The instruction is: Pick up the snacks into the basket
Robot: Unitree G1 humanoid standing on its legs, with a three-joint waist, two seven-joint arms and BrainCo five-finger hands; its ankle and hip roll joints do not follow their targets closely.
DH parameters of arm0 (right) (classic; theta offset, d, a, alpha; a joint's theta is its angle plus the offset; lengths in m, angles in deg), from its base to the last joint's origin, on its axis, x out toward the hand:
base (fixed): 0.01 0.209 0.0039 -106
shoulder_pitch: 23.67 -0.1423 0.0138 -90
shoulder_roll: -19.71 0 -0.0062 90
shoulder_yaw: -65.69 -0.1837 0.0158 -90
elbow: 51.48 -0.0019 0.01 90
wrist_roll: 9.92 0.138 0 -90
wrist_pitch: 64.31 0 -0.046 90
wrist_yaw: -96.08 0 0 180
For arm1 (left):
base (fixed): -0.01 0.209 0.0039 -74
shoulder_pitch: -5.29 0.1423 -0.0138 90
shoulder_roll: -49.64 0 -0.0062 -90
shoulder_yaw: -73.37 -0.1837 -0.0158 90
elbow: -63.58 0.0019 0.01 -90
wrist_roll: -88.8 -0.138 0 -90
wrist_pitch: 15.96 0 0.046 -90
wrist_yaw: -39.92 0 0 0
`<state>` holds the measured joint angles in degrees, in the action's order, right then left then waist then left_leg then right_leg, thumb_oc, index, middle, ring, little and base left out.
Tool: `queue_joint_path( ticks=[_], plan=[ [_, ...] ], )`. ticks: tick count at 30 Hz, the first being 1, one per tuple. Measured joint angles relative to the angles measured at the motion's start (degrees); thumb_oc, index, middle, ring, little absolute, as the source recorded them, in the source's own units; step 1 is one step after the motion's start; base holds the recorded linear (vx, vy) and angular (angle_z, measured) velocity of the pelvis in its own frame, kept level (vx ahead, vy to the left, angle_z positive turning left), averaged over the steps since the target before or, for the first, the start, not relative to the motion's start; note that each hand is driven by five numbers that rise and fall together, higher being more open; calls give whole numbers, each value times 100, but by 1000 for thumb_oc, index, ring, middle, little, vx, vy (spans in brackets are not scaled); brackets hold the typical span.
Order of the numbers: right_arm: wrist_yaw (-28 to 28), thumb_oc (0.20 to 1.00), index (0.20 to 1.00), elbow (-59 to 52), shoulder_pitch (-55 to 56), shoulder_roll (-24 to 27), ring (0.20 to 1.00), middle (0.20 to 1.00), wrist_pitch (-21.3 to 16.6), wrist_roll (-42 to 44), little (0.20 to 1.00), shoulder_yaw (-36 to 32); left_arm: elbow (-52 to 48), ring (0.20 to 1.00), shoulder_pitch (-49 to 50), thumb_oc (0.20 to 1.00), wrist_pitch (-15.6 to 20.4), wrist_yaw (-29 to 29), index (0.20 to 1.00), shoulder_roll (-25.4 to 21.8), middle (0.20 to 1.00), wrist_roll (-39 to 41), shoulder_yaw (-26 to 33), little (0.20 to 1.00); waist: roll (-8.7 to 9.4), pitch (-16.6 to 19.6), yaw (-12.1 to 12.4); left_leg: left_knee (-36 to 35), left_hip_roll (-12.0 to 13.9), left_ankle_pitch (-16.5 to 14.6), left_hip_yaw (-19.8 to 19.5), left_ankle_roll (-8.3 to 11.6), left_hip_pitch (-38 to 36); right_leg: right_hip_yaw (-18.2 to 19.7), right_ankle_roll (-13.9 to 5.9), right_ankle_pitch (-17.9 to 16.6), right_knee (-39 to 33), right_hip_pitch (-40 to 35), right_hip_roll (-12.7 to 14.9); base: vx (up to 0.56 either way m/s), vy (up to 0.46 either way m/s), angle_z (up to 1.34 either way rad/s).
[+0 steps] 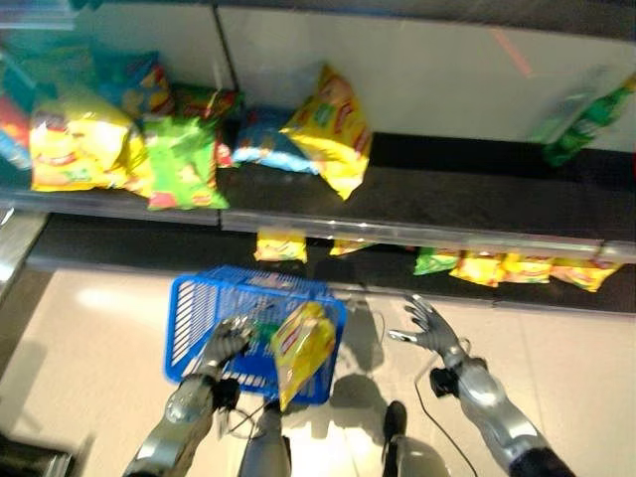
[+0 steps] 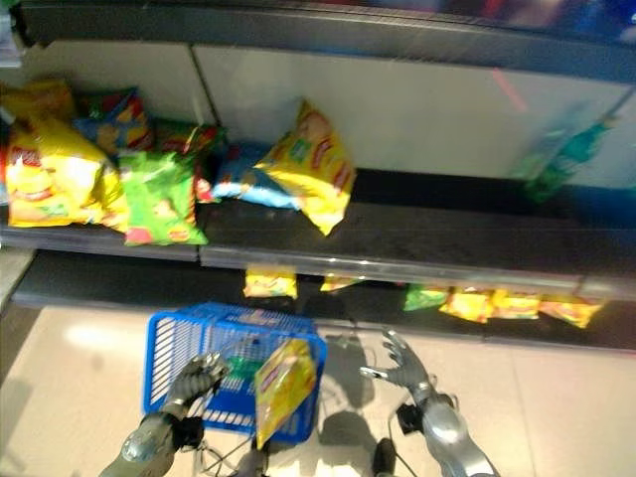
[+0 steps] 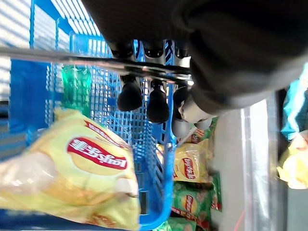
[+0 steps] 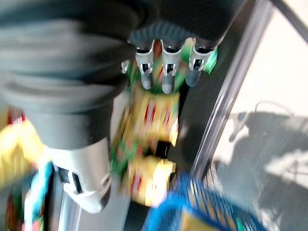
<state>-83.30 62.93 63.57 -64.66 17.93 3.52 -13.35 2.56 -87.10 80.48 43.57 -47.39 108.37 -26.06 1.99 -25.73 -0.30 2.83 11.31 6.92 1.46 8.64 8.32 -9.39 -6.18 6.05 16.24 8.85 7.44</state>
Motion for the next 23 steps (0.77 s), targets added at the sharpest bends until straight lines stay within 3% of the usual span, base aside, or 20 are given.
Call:
queue_joint_path(
  ticks=[4,7,9,10,12,18,23],
  plan=[
    [33,1000,1000,835,441,94,1000,1000,-92,-67,1000,-168,1222,200,59,200,68,11,200,422,200,-319,175,200,-71,589,-195,12,109,136,-13,-125,-77,-14,147,196,192,25,-136,9,-100,-5],
    [77,1000,1000,1644,684,164,1000,1000,-97,-392,1000,-168,2050,200,26,200,224,-21,200,655,200,-534,233,200,-35,952,-178,273,-314,-47,-389,-115,-184,160,167,191,10,-172,7,79,-15,-8],
    [95,1000,1000,1846,984,219,1000,1000,-84,-502,1000,-178,2278,200,225,200,216,-23,200,770,200,-548,222,200,-163,1213,-229,212,-437,-226,-379,-137,-343,247,53,85,-263,-387,10,75,66,-13],
    [123,1000,1000,2544,931,113,1000,1000,-128,-516,1000,-305,2745,200,183,200,295,-17,200,877,200,-662,247,200,-246,1374,-189,52,-520,-531,-540,-68,-572,321,5,-26,-453,-479,-23,71,89,-38],
    [184,1000,1000,3182,899,-133,1000,1000,-41,-507,1000,-384,3137,200,380,200,265,-22,200,921,200,-771,347,200,-197,1708,-194,-143,-652,-547,-606,-182,-683,481,-104,-194,-769,-575,49,78,95,-39],
    [214,1000,1000,4053,918,-468,1000,1000,69,-504,1000,-387,3505,200,431,200,254,-35,200,771,200,-1190,370,200,25,2005,-203,-541,-686,-483,-323,-295,-1050,591,-178,-612,-1559,-969,93,59,93,-23],
    [230,1000,1000,4784,865,-590,1000,1000,194,-475,1000,-518,3941,200,328,200,110,-64,200,841,200,-1234,336,200,7,2262,-212,-788,-686,-463,-232,-296,-1343,592,-138,-903,-2154,-1388,74,61,80,-9]
  ],
)
